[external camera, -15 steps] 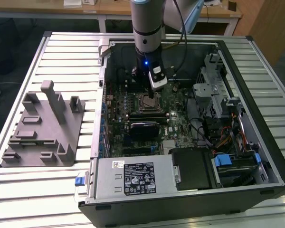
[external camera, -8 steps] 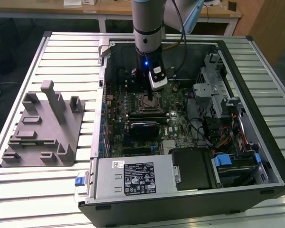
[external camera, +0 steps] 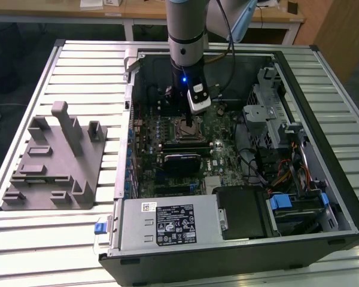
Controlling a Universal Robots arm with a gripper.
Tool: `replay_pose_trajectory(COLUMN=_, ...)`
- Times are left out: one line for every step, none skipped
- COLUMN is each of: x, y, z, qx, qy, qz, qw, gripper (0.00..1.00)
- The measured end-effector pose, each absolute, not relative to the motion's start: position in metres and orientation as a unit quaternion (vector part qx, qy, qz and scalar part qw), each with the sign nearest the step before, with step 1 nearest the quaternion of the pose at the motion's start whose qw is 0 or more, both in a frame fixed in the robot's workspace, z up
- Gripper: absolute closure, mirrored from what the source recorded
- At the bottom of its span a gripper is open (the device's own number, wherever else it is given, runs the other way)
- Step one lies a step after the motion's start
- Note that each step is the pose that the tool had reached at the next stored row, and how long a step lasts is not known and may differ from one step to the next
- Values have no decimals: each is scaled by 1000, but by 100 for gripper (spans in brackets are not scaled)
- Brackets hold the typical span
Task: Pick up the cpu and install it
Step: 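Install the second cpu locking lever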
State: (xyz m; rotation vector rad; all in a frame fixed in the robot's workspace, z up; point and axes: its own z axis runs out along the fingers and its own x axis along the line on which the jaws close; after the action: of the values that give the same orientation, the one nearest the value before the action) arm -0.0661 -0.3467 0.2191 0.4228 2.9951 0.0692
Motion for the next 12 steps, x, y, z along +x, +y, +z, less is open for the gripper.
replay_pose_trajectory(x=-66, y=-347, z=219, qx=140, qy=988, qz=23, qw=58, gripper=89)
replay_pose_trajectory(x=-66, y=-347, z=219, qx=140, qy=988, qz=23, qw=58, gripper=89)
replay_pose_trajectory(x=-66, y=-347, z=219, qx=140, qy=988, qz=23, qw=58, gripper=89)
replay_pose_trajectory(x=-66, y=-347, z=219, qx=140, qy=988, qz=23, qw=58, gripper=89)
replay_pose_trajectory(x=-66, y=-347, z=219, qx=140, qy=988, qz=23, qw=58, gripper=89)
replay_pose_trajectory(x=-66, y=-347, z=220, qx=139, qy=988, qz=23, qw=58, gripper=89)
replay_pose_trajectory(x=-66, y=-347, z=222, qx=139, qy=988, qz=23, qw=58, gripper=89)
replay_pose_trajectory(x=-66, y=-347, z=226, qx=139, qy=988, qz=23, qw=58, gripper=89)
replay_pose_trajectory(x=-66, y=-347, z=230, qx=140, qy=988, qz=23, qw=58, gripper=89)
replay_pose_trajectory(x=-66, y=-347, z=234, qx=140, qy=988, qz=23, qw=58, gripper=89)
replay_pose_trajectory(x=-66, y=-347, z=238, qx=140, qy=988, qz=23, qw=58, gripper=89)
replay_pose_trajectory(x=-66, y=-347, z=242, qx=140, qy=988, qz=23, qw=58, gripper=89)
